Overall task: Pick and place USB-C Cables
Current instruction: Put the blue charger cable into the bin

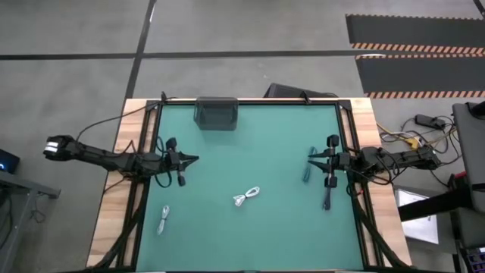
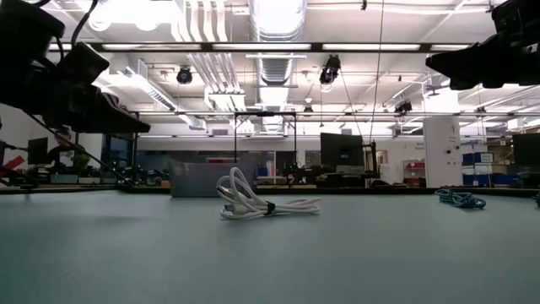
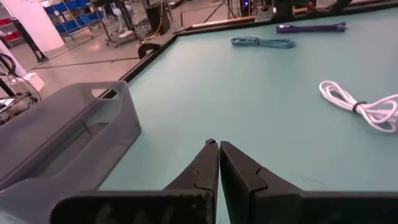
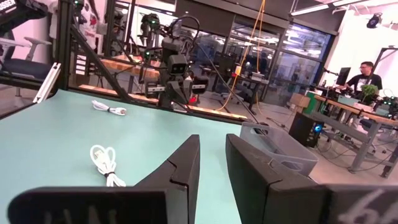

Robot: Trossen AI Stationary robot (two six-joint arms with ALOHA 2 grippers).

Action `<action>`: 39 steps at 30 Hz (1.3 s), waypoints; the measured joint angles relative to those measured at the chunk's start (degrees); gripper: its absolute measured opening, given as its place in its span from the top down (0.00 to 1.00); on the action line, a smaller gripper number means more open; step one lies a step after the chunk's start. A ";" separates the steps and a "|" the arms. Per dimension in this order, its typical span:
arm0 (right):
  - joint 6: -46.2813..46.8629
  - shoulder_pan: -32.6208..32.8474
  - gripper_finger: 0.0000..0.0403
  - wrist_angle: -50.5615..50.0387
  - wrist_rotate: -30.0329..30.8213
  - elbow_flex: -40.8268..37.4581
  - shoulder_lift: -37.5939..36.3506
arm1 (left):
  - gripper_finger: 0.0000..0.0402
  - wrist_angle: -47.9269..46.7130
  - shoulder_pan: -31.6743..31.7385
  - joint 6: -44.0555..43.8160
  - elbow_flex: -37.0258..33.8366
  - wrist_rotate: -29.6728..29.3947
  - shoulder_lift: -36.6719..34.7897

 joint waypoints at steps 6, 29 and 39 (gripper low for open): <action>0.00 -0.02 0.83 0.02 -0.02 -0.02 0.00 | 1.00 -0.02 0.00 -0.02 -0.02 0.02 1.33; 6.89 0.00 0.83 0.17 -0.45 -0.02 0.00 | 1.00 0.02 0.00 0.00 -0.02 0.02 9.26; 14.94 0.00 0.83 3.96 0.06 0.00 -0.04 | 1.00 17.96 0.00 0.07 -0.02 -0.66 12.34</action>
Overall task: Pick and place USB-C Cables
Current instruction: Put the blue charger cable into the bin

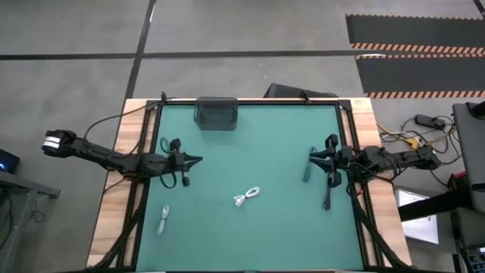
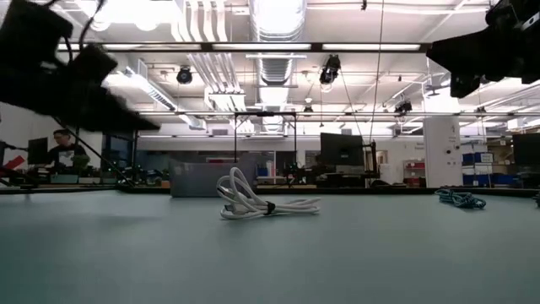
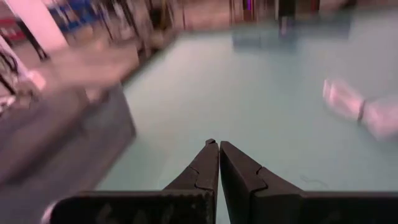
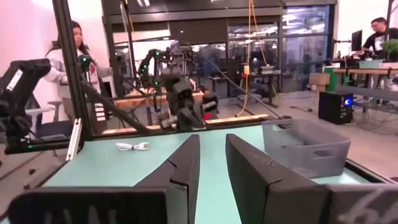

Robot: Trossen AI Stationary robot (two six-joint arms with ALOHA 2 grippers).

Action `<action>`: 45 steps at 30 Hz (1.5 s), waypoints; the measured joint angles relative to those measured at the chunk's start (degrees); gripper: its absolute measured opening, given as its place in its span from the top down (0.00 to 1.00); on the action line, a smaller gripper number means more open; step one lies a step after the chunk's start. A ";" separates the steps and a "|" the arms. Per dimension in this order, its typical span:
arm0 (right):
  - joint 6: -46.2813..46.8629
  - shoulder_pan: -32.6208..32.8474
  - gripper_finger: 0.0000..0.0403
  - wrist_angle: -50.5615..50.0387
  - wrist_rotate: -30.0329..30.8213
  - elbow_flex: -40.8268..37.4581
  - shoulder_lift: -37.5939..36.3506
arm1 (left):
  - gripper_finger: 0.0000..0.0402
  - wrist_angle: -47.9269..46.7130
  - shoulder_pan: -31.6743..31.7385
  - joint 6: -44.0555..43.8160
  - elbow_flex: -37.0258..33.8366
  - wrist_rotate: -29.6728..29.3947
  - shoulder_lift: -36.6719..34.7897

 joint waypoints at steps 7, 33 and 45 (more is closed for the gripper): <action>-5.00 0.00 0.83 0.03 -0.02 -0.02 0.00 | 1.00 16.35 0.00 0.35 0.02 -0.13 0.82; 3.08 -0.02 0.83 9.49 10.62 6.72 3.61 | 1.00 13.07 0.00 1.40 9.75 6.73 -5.49; 8.53 0.00 0.83 8.62 17.07 9.11 8.72 | 1.00 9.97 -0.02 3.93 11.91 5.31 -7.04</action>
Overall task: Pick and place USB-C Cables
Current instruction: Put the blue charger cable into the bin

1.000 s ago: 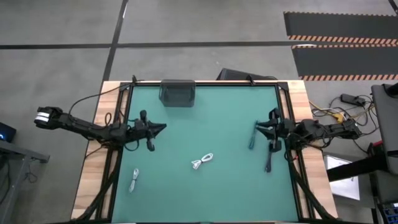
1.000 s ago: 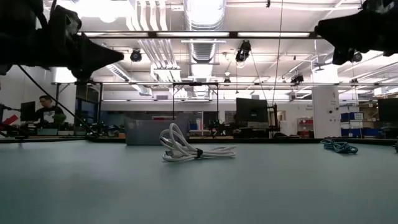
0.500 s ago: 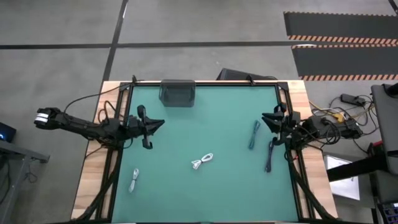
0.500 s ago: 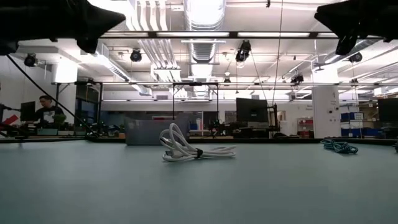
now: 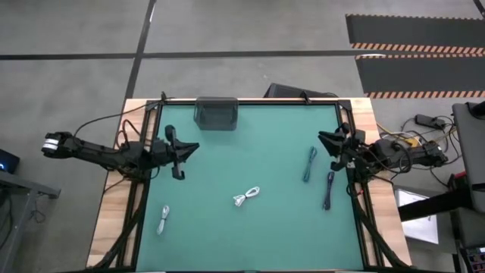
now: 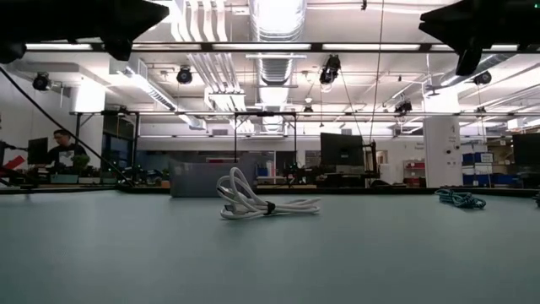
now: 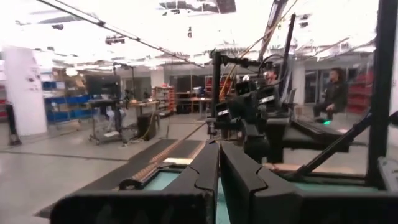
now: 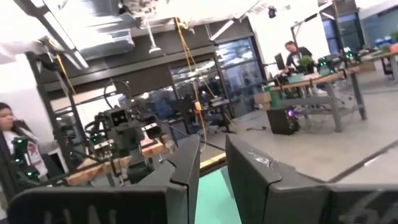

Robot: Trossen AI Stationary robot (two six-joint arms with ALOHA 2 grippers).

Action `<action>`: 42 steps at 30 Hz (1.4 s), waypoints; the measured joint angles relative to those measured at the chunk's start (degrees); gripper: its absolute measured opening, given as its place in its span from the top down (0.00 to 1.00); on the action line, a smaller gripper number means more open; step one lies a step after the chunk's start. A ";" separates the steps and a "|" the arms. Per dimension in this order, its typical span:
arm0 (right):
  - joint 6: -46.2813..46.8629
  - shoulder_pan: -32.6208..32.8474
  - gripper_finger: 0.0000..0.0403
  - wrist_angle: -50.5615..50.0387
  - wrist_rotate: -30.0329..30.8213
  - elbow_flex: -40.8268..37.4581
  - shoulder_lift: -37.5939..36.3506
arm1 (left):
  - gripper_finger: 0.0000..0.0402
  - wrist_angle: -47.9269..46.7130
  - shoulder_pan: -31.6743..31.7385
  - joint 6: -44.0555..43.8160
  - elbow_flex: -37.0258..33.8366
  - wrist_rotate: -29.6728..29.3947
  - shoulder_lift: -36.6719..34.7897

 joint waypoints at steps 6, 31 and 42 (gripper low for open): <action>6.33 0.00 0.83 -7.75 2.62 2.13 0.35 | 1.00 -0.07 0.04 1.05 -1.41 -10.14 -1.07; 47.14 -0.02 0.83 -63.75 0.33 27.57 19.55 | 1.00 -4.38 0.04 9.84 -1.75 -10.51 2.80; 56.18 -0.03 0.83 -69.46 -1.29 35.31 25.37 | 1.00 -4.39 0.03 11.28 -1.75 -10.51 4.62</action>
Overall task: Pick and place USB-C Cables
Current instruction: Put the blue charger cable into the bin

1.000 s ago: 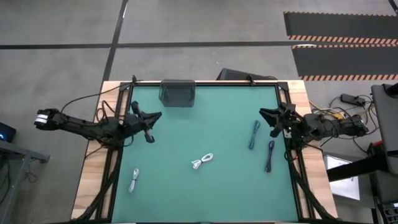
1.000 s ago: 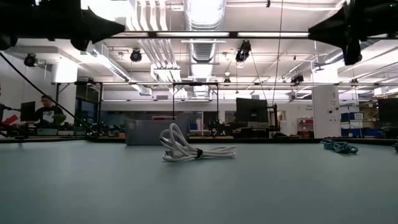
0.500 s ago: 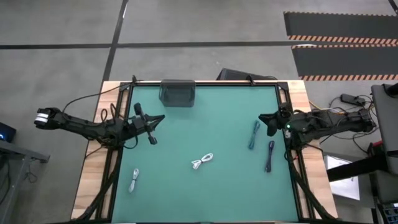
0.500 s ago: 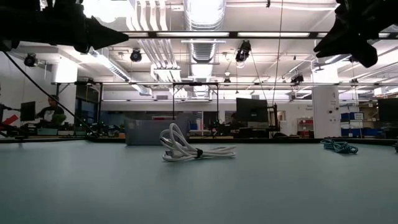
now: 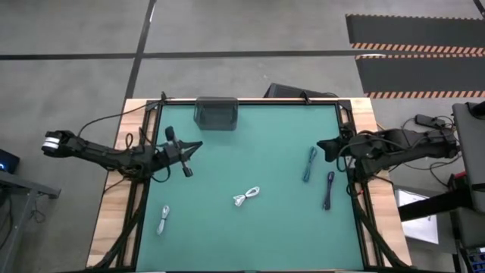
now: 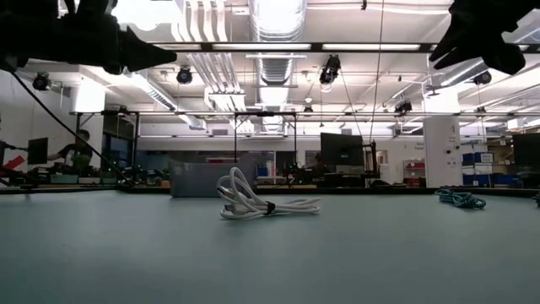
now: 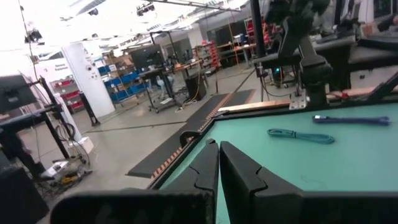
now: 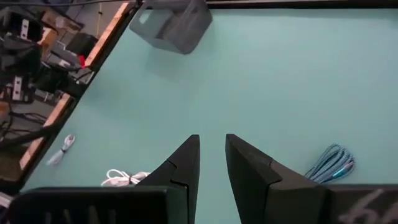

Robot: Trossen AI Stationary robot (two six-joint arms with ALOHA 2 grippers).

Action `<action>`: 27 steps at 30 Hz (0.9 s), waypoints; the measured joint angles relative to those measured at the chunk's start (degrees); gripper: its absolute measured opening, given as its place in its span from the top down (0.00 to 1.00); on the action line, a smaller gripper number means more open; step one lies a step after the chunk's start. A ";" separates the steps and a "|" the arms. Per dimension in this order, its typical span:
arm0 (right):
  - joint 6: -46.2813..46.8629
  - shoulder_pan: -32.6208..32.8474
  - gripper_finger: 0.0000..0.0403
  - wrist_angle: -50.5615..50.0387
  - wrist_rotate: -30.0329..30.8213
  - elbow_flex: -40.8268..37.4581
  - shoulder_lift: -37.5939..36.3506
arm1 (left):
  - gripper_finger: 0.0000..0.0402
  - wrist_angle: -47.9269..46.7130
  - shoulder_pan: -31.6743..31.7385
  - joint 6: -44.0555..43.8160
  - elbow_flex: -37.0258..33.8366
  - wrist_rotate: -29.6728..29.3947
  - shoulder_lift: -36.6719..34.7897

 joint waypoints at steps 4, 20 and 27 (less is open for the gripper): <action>3.43 -0.41 0.83 0.06 -2.29 0.84 3.12 | 1.00 0.10 0.01 4.25 0.00 -0.01 -0.01; 10.56 -4.80 0.83 -10.25 -16.41 5.63 20.31 | 1.00 0.67 0.01 4.64 0.02 0.01 -0.36; 11.89 -6.38 0.83 -18.88 -21.86 9.64 24.56 | 1.00 0.49 0.01 4.70 0.02 0.01 -0.82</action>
